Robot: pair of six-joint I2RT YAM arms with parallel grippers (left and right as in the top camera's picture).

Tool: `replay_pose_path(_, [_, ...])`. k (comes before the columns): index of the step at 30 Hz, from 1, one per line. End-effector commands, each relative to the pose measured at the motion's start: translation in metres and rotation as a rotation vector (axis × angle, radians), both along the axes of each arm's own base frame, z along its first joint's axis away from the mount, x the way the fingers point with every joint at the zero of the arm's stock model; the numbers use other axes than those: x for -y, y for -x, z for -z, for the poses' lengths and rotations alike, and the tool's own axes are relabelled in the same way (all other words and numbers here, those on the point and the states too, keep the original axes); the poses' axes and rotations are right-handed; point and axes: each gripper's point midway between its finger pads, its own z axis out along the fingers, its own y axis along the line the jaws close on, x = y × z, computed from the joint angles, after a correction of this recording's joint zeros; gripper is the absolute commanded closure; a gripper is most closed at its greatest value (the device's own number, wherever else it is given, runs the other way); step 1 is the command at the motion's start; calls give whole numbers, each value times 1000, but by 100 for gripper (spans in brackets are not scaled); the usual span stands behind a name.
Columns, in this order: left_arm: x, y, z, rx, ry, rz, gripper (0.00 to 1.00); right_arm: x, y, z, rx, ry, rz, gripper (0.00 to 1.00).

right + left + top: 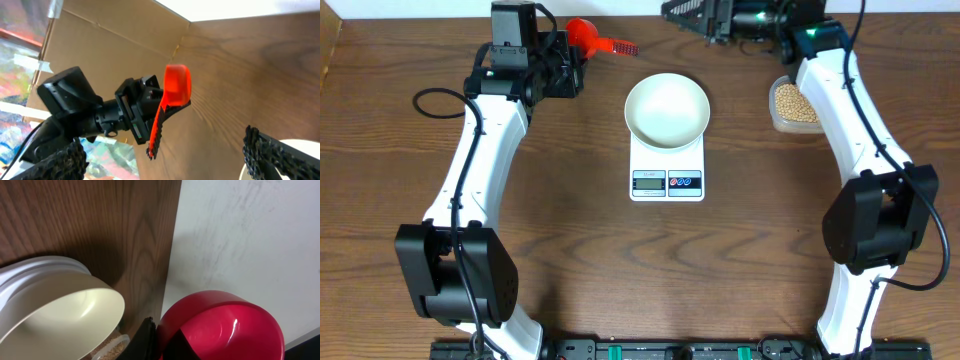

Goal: Scoop item into bowl and weigh 50g on scale
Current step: 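Move the right gripper toward the scoop held by the left gripper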

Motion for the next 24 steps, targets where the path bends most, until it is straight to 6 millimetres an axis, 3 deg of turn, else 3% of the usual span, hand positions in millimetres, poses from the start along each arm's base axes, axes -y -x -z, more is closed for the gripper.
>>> replay_pose_path(1, [-2, -1, -17, 35, 5, -11, 93, -5, -2, 4, 5, 20, 8, 1])
replay_pose_path(5, [-3, -1, -17, 34, 0, -17, 93, -6, -1, 13, -21, 46, 22, 1])
replay_pose_path(8, [-3, -1, -17, 35, -1, -17, 93, -10, 2, 18, -42, 60, 21, 19])
replay_pose_path(10, [-3, -1, -16, 34, 0, -17, 93, -16, 5, 21, -45, 72, 14, 25])
replay_pose_path(19, [-2, 5, -10, -2, -3, -15, 92, -53, 26, 31, -33, 118, -38, 37])
replay_pose_path(24, [-2, 9, -4, -44, 16, -34, 93, -59, 28, 32, -32, 126, -39, 44])
